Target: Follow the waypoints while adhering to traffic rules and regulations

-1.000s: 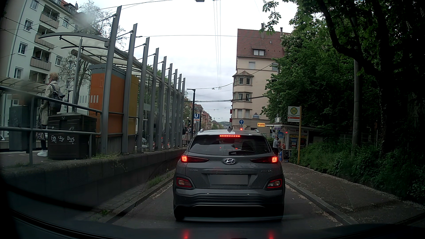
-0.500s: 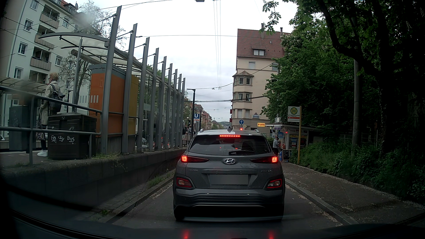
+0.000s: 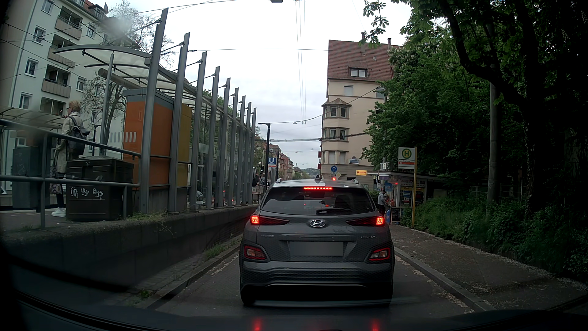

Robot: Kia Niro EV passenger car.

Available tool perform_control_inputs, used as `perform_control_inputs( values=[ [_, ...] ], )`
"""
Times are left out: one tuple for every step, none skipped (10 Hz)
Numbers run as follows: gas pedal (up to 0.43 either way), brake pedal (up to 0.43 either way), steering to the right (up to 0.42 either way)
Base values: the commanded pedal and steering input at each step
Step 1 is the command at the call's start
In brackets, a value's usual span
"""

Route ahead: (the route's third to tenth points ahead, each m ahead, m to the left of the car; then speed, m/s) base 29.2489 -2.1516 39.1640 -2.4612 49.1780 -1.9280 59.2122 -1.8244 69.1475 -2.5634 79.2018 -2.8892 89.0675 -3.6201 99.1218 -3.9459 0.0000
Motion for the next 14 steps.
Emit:
perform_control_inputs(
  values=[
    [0.0,0.287,-0.01],
    [0.0,0.287,-0.01],
    [0.0,0.293,-0.01],
    [0.0,0.287,-0.01],
    [0.0,0.293,-0.01],
    [0.0,0.287,-0.01],
    [0.0,0.287,-0.01],
    [0.0,0.293,-0.01],
    [0.0,0.287,-0.01],
    [0.0,0.293,-0.01],
    [0.0,0.287,-0.01],
    [0.0,0.287,-0.01],
    [0.0,0.293,-0.01],
    [0.0,0.293,-0.01]
  ],
)
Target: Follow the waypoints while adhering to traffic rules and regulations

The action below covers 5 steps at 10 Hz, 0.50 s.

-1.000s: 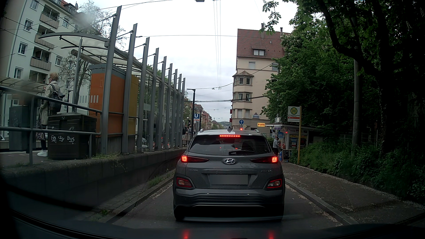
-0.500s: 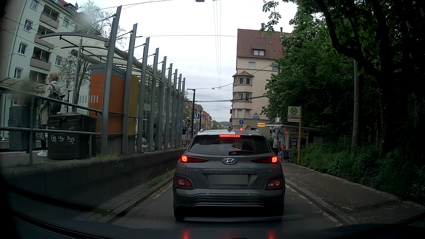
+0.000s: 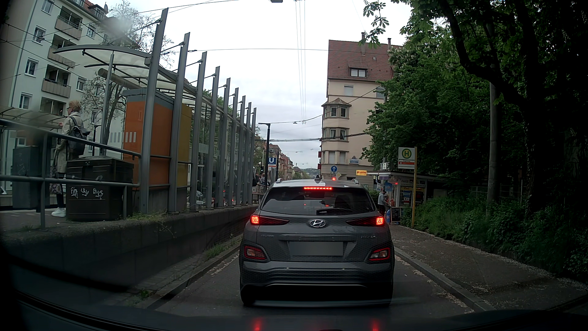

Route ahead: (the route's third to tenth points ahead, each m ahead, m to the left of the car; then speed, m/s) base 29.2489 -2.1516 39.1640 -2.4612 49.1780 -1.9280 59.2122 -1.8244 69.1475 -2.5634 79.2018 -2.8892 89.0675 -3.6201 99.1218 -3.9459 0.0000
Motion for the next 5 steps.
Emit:
perform_control_inputs(
  values=[
    [0.0,0.287,-0.01],
    [0.0,0.287,-0.01],
    [0.0,0.287,-0.01],
    [0.0,0.287,-0.01],
    [0.0,0.293,-0.01]
  ],
)
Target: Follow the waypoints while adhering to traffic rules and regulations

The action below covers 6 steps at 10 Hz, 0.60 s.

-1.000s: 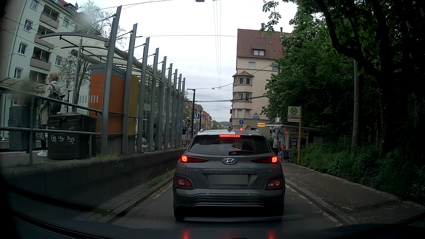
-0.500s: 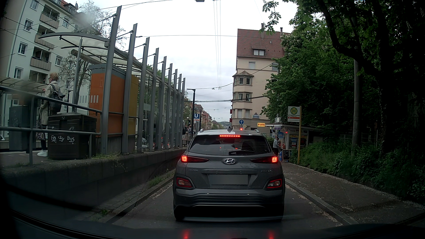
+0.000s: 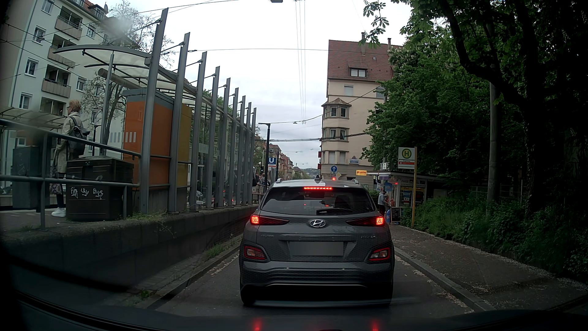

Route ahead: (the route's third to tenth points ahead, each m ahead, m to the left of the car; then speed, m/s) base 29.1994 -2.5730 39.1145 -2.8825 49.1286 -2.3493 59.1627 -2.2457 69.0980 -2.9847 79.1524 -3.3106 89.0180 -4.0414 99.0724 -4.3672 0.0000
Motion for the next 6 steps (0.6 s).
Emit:
perform_control_inputs(
  values=[
    [0.0,0.293,-0.01],
    [0.0,0.287,-0.01],
    [0.0,0.293,-0.01],
    [0.0,0.293,-0.01],
    [0.0,0.287,-0.01],
    [0.0,0.293,-0.01]
  ],
)
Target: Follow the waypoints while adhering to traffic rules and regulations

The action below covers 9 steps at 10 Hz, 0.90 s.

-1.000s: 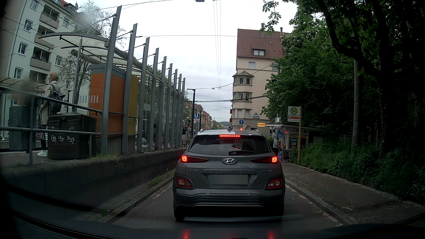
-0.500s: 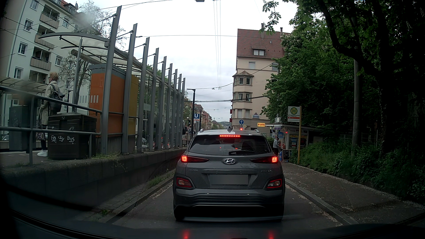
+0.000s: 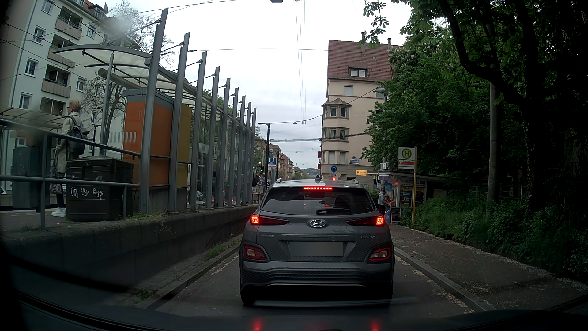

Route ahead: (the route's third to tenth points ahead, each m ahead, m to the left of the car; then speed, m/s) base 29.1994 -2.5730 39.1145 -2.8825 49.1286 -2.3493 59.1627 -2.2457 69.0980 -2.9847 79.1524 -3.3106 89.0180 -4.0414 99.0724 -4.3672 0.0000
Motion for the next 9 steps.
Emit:
perform_control_inputs(
  values=[
    [0.0,0.293,-0.01],
    [0.0,0.287,-0.01],
    [0.0,0.293,-0.01],
    [0.0,0.293,-0.01],
    [0.0,0.293,-0.01],
    [0.0,0.287,-0.01],
    [0.0,0.293,-0.01],
    [0.0,0.293,-0.01],
    [0.0,0.293,-0.01]
  ],
)
